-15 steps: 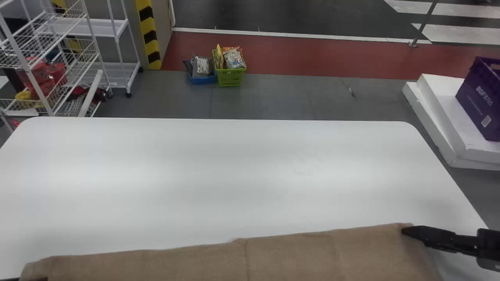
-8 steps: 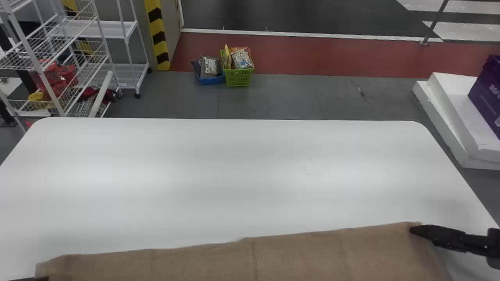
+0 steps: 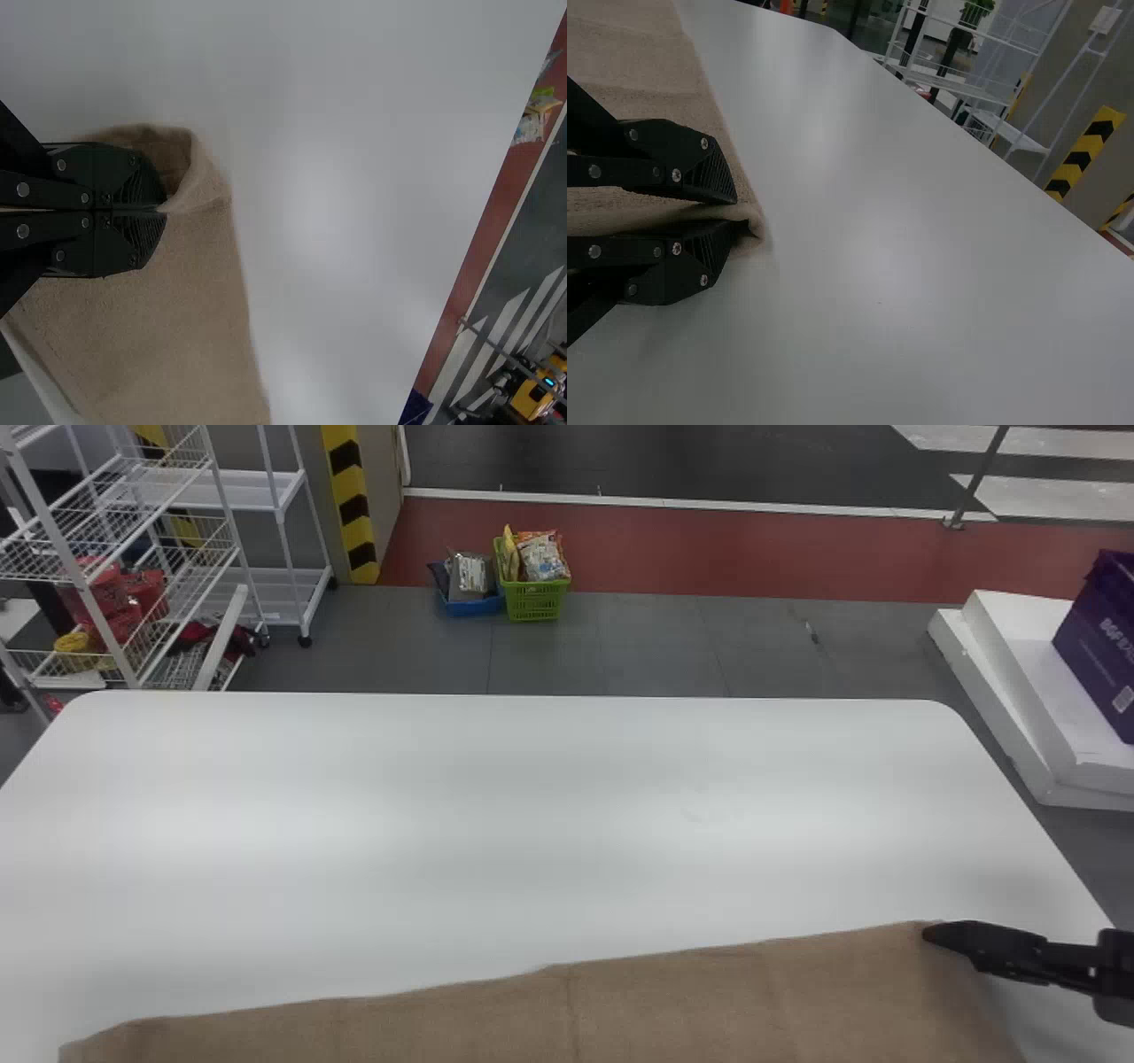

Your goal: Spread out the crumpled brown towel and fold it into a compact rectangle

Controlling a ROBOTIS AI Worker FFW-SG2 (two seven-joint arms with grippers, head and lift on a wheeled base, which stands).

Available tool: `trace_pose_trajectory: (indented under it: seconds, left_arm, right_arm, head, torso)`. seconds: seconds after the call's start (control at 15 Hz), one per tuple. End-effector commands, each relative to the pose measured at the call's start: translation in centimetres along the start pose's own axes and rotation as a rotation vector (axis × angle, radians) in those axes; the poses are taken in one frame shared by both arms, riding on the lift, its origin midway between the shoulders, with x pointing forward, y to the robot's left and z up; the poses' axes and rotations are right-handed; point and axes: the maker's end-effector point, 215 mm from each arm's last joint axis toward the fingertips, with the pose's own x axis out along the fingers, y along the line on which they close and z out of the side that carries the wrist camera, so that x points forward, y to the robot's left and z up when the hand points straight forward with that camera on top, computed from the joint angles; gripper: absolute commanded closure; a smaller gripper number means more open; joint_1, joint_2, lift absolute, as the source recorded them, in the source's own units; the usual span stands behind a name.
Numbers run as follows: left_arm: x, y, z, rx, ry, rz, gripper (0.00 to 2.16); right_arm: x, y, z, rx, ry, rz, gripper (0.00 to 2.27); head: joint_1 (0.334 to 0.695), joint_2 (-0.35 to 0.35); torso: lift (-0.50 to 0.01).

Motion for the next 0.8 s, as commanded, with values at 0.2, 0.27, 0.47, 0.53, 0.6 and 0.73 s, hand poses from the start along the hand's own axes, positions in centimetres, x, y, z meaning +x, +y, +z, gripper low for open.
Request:
trace_pose_trajectory:
  seconds: [0.2, 0.27, 0.47, 0.53, 0.6, 0.73]
  left_arm:
    - [0.1, -0.4, -0.5, -0.004, 0.01, -0.014, 1.44]
    - [0.2, -0.5, -0.6, -0.003, 0.015, -0.019, 1.44]
    - [0.4, -0.7, -0.8, 0.002, 0.024, -0.032, 1.44]
    - [0.4, -0.7, -0.8, 0.002, 0.026, -0.033, 1.44]
    - [0.4, -0.6, -0.9, 0.0, 0.027, -0.032, 1.44]
    - [0.4, -0.5, -1.0, -0.003, 0.029, -0.032, 1.44]
  right_arm:
    - [-0.1, 0.9, 0.2, 0.076, -0.011, 0.045, 0.95]
    - [-0.2, 0.9, 0.2, 0.078, -0.01, 0.042, 0.95]
    - [-0.3, 1.1, 1.0, 0.071, -0.025, 0.038, 0.95]
    - [-0.3, 1.1, 1.1, 0.072, -0.027, 0.037, 0.95]
    - [-0.4, 1.1, 1.3, 0.083, -0.036, 0.039, 0.95]
    - [-0.3, 0.9, 1.4, 0.107, -0.046, 0.048, 0.95]
  head:
    - [0.695, -0.065]
    - [0.695, -0.065]
    - [0.695, -0.072]
    - [0.695, -0.075]
    - [0.695, -0.078]
    - [0.695, -0.081]
  torso:
    - [-0.127]
    - [-0.127]
    - [-0.127]
    - [-0.127]
    - [-0.127]
    - [-0.127]
